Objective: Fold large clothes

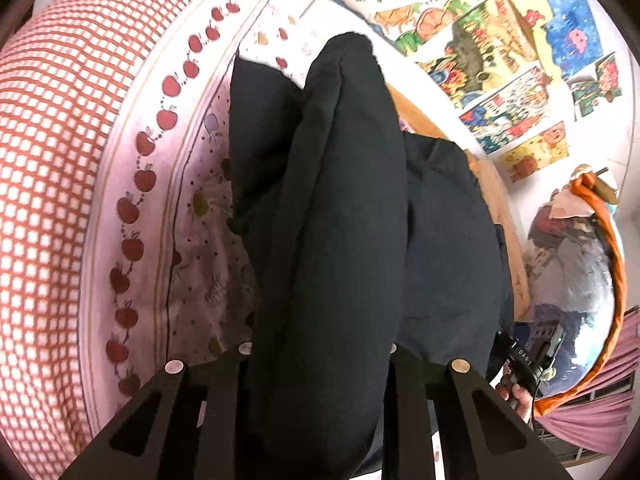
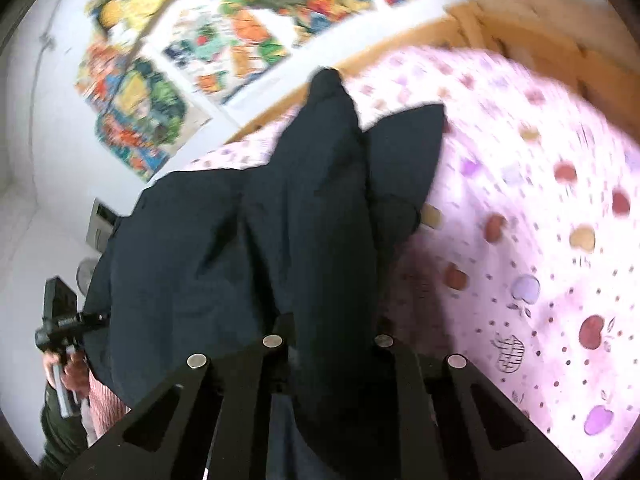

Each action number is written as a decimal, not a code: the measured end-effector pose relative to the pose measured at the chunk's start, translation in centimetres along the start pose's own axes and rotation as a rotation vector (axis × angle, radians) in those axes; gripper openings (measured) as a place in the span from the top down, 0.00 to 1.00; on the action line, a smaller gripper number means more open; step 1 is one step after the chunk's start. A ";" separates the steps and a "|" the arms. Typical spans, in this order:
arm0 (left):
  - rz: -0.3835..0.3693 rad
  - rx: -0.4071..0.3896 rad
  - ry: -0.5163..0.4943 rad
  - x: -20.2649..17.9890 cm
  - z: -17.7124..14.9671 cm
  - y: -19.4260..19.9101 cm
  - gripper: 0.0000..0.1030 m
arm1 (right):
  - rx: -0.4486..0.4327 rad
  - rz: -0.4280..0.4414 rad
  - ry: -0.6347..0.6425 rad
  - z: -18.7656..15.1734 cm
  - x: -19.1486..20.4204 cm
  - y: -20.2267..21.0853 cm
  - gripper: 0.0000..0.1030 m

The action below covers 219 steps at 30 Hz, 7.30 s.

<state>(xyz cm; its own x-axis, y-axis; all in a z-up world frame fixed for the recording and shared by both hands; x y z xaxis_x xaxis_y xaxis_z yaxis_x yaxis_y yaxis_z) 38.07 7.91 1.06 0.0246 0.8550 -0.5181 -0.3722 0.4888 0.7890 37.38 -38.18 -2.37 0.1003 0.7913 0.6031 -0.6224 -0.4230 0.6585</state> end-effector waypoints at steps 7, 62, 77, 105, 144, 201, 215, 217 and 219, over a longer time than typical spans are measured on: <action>0.013 -0.024 -0.017 1.4 -1.9 4.0 0.79 | -0.040 0.040 0.095 -0.8 4.5 4.0 0.88; 0.557 -0.415 0.019 2.2 -13.3 13.4 0.00 | -0.288 -0.276 0.151 -11.9 4.6 12.4 0.01; 0.485 -0.601 -0.133 -4.0 -17.2 18.0 0.00 | -0.546 -0.327 0.286 -15.6 11.0 17.8 0.01; 0.465 -0.771 -0.375 -8.4 -29.0 23.3 0.00 | -0.723 -0.332 0.485 -27.8 20.7 23.9 0.01; 0.505 -0.713 -0.456 -5.5 -39.7 20.5 0.00 | -0.595 -0.327 0.494 -37.1 17.6 23.1 0.01; 0.527 -0.691 -0.474 -5.9 -39.8 19.7 0.00 | -0.588 -0.349 0.457 -37.0 16.9 22.9 0.01; 0.528 -0.689 -0.477 -5.8 -39.8 19.7 0.00 | -0.587 -0.350 0.453 -37.1 17.1 22.8 0.01; 0.529 -0.690 -0.476 -5.8 -39.7 19.7 0.00 | -0.588 -0.350 0.453 -37.1 17.1 22.8 0.01; 0.528 -0.690 -0.477 -5.7 -39.7 19.7 0.00 | -0.588 -0.350 0.453 -37.1 17.1 22.8 0.01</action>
<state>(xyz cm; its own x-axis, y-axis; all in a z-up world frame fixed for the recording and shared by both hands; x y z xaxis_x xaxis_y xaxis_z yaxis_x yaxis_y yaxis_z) -6.25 5.76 6.49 0.0149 0.9883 0.1516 -0.8983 -0.0534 0.4362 -3.94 -17.93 6.23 0.1191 0.9894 0.0834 -0.9310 0.0821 0.3557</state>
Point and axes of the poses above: each gripper's, at about its wrist camera, not at the fingertips, and y roughly against the way its jaws point, x to its left, z to its top, the point moved 1 cm from there along -y, roughly the way its jaws point, and after that the axes turned 7 degrees about -y, right-handed, at the moved point
